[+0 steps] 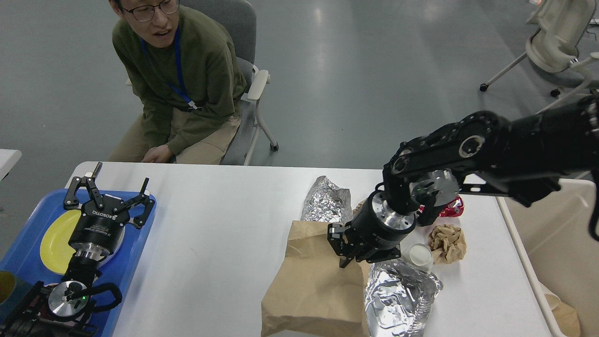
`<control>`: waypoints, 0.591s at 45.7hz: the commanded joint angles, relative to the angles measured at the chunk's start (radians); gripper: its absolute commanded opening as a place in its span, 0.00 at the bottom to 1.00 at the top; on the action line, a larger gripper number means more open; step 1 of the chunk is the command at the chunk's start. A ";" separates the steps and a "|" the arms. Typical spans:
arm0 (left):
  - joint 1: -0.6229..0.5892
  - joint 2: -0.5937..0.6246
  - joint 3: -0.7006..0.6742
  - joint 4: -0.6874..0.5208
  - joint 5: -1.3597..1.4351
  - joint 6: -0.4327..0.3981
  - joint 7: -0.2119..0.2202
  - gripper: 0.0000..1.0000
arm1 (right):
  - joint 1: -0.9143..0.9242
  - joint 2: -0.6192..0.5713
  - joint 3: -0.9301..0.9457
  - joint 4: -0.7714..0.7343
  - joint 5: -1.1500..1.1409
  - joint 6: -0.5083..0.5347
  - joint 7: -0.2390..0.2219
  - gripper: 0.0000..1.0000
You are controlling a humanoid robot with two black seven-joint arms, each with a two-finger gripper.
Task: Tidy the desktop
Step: 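Carry the brown paper bag into the white bin and release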
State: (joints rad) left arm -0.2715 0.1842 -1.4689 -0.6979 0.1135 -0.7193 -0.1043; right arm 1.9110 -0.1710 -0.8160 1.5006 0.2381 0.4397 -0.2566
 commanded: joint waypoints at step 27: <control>0.000 0.000 0.001 0.000 0.000 0.001 0.000 0.96 | 0.470 -0.146 -0.721 0.110 -0.066 0.142 0.293 0.00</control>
State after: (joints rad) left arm -0.2715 0.1842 -1.4681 -0.6979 0.1135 -0.7178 -0.1044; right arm 2.3875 -0.2882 -1.5081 1.6289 0.1725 0.5875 0.0398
